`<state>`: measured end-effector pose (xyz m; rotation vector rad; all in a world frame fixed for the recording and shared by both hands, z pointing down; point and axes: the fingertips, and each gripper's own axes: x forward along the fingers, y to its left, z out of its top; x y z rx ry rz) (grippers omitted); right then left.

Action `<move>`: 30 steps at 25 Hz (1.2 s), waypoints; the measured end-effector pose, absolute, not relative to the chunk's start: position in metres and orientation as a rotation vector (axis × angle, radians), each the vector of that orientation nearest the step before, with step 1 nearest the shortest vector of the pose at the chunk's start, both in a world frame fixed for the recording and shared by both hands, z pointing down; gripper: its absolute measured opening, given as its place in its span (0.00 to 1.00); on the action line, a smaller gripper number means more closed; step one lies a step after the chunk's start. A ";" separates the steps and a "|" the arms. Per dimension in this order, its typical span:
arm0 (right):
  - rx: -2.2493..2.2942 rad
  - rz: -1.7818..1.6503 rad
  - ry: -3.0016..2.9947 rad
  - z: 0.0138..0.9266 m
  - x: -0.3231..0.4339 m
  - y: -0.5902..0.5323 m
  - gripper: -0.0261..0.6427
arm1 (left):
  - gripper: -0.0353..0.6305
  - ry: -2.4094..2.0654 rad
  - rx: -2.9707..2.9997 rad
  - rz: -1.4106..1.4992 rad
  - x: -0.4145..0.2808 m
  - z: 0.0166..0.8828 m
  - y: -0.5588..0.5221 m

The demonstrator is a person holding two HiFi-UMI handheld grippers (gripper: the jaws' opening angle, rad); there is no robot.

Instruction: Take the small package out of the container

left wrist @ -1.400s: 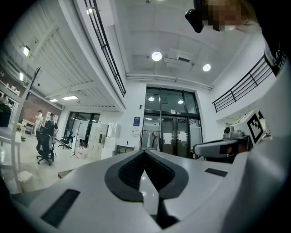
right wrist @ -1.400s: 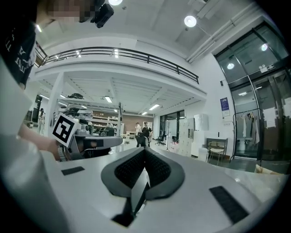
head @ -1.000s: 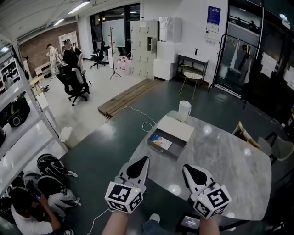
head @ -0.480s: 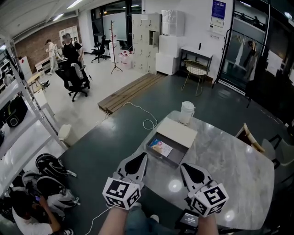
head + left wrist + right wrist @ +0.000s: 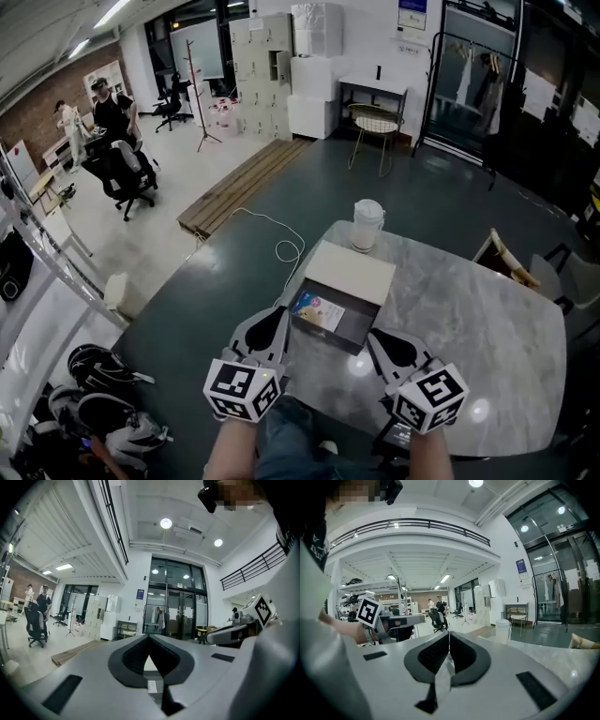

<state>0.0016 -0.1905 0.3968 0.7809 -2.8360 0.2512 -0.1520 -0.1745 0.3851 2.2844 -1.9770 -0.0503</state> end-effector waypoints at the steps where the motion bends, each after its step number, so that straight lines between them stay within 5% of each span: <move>1: 0.802 0.272 -2.829 0.398 0.000 -0.198 0.08 | 0.07 -1.962 2.295 -0.042 -0.155 0.386 -0.182; 16: 0.954 0.570 -2.611 0.461 -0.058 -0.286 0.08 | 0.07 -1.708 2.329 0.119 -0.231 0.436 -0.297; 19: 0.946 0.628 -2.543 0.481 -0.068 -0.292 0.28 | 0.07 -1.638 2.350 0.137 -0.237 0.449 -0.317; 30: 1.051 1.094 -2.244 0.563 -0.068 -0.287 0.45 | 0.07 -1.421 2.392 0.167 -0.222 0.483 -0.355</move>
